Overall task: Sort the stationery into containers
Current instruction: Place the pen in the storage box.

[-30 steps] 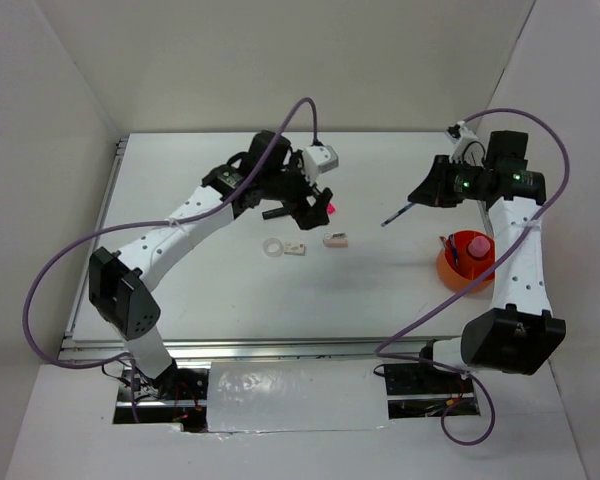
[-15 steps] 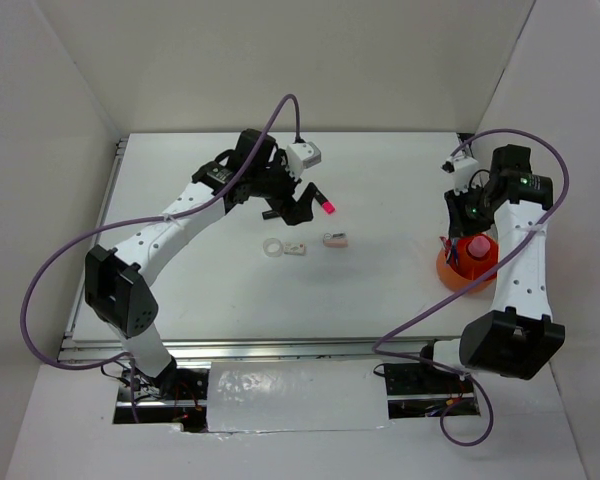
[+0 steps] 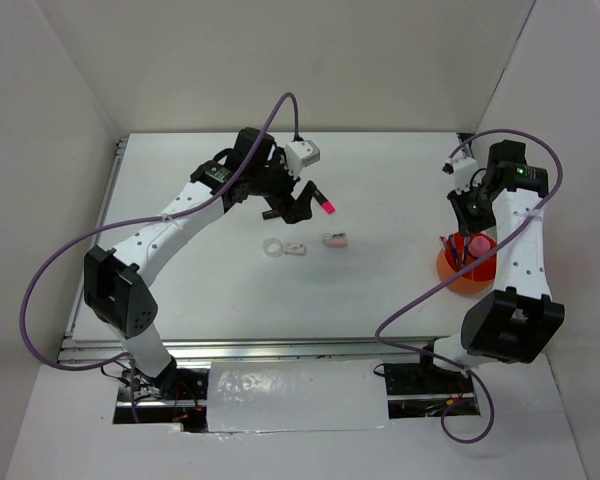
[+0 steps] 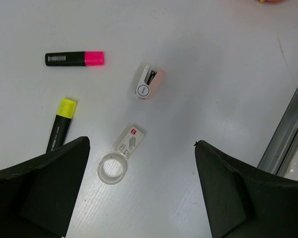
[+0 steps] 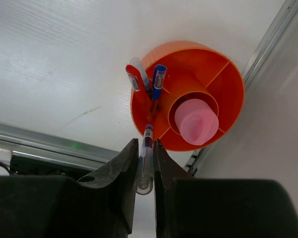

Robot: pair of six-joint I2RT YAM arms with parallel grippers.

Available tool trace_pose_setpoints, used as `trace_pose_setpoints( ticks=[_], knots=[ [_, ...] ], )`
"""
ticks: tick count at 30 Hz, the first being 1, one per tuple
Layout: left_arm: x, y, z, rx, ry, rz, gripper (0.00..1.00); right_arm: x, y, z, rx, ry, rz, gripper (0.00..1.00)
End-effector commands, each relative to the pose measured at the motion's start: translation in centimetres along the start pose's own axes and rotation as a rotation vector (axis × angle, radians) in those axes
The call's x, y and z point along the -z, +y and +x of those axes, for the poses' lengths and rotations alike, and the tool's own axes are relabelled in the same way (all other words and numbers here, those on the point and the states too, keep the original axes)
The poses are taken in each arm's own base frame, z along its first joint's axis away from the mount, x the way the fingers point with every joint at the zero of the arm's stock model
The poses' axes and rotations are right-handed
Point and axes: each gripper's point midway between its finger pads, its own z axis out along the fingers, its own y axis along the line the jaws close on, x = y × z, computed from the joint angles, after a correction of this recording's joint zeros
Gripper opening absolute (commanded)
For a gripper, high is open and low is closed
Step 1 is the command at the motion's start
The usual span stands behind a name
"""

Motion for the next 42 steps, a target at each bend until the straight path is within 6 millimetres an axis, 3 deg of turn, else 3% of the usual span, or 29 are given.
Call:
trace_pose_setpoints(
  ticks=[1, 18, 20, 23, 24, 27, 30, 34, 40, 41, 42],
  knots=[
    [0.9, -0.2, -2.4, -0.042, -0.062, 0.006, 0.99, 0.2, -1.1, -1.1, 0.031, -0.021, 0.049, 0.01],
    [0.6, 0.3, -1.5, -0.045, -0.047, -0.007, 0.99, -3.4, -0.6, -1.0, -0.009, -0.004, -0.018, 0.06],
    [0.6, 0.3, -1.5, -0.049, -0.045, -0.009, 0.99, -3.8, -0.6, -0.8, -0.011, 0.001, -0.016, 0.19],
    [0.7, 0.4, -1.6, -0.048, -0.046, -0.012, 0.99, -4.0, -0.7, -0.7, -0.009, 0.003, -0.010, 0.28],
    [0.6, 0.5, -1.6, -0.048, -0.046, -0.015, 0.99, -4.0, -0.8, -0.7, -0.007, 0.002, -0.006, 0.38],
    [0.4, 0.7, -1.5, -0.046, -0.039, -0.019, 0.99, -4.0, -0.9, -0.6, -0.009, 0.010, 0.002, 0.53],
    [0.4, 1.3, -1.5, -0.038, -0.038, -0.043, 0.99, -3.4, -0.8, -1.0, -0.012, -0.009, 0.009, 0.59],
    [0.2, 2.8, -1.2, -0.003, -0.024, -0.094, 0.99, -1.2, 0.1, -3.1, -0.017, -0.091, -0.008, 0.59],
    [-1.6, 8.3, 2.2, 0.029, 0.079, -0.171, 0.98, 3.0, 2.6, -7.2, -0.073, -0.297, -0.105, 0.57],
    [-2.6, 9.6, 4.0, 0.050, 0.134, -0.173, 0.94, 3.2, 3.2, -7.7, -0.080, -0.326, -0.131, 0.57],
    [-2.7, 10.5, 3.5, 0.004, 0.138, -0.172, 0.92, 3.6, 3.6, -7.9, -0.101, -0.344, -0.144, 0.57]
  ],
)
